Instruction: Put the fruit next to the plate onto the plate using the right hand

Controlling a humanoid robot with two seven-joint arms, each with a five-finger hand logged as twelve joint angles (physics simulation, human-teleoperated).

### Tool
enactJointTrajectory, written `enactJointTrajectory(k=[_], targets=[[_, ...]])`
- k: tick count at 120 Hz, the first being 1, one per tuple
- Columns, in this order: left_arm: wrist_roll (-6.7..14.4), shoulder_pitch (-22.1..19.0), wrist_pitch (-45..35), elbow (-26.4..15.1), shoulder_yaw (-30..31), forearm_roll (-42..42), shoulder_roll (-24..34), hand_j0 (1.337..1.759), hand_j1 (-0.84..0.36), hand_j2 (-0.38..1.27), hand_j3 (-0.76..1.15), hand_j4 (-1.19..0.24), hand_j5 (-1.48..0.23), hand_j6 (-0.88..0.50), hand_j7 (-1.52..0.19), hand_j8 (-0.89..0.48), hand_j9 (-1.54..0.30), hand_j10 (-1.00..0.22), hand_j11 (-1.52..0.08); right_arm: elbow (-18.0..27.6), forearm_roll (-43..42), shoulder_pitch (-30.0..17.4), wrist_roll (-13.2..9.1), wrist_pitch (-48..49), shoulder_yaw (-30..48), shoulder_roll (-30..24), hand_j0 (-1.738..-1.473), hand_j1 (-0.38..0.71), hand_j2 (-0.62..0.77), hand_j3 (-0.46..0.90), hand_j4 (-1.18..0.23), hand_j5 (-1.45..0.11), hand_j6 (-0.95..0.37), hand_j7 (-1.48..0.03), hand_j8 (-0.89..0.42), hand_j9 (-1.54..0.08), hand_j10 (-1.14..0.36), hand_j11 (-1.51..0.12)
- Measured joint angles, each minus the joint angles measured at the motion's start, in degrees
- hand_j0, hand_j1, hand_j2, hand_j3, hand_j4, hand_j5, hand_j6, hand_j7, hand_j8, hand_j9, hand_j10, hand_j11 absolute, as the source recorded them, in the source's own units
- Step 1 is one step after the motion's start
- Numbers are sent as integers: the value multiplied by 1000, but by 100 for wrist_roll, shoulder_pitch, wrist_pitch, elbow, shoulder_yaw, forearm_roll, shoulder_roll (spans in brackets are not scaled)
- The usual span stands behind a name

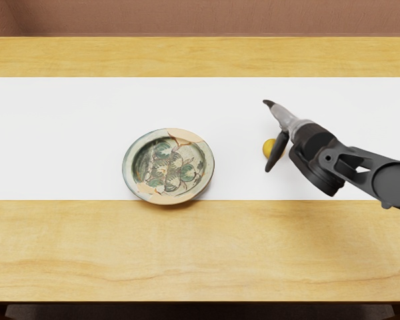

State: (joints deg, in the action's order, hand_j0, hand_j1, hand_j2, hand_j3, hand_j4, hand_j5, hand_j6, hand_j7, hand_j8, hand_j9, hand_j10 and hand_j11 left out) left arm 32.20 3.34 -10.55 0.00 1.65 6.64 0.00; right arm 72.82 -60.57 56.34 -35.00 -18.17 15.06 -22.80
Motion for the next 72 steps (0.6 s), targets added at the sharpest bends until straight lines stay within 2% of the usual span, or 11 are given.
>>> enactJointTrajectory(k=[34,72], targets=[[1,0,0,0,1,0,0,1658,346,-4,0,6,1,8,1,8,0,6,0,-127,-47,-34,0,-161,-30,10,-1658,-328,-2,0,-20,-24,-21,-24,-20,-24,-20,-24],[1,0,0,0,0,0,0,1658,346,-4,0,6,1,8,1,8,0,6,0,-183,-34,-52,0,-169,-38,74,-1658,-173,-28,0,-149,-192,-151,-192,-150,-192,-149,-192]])
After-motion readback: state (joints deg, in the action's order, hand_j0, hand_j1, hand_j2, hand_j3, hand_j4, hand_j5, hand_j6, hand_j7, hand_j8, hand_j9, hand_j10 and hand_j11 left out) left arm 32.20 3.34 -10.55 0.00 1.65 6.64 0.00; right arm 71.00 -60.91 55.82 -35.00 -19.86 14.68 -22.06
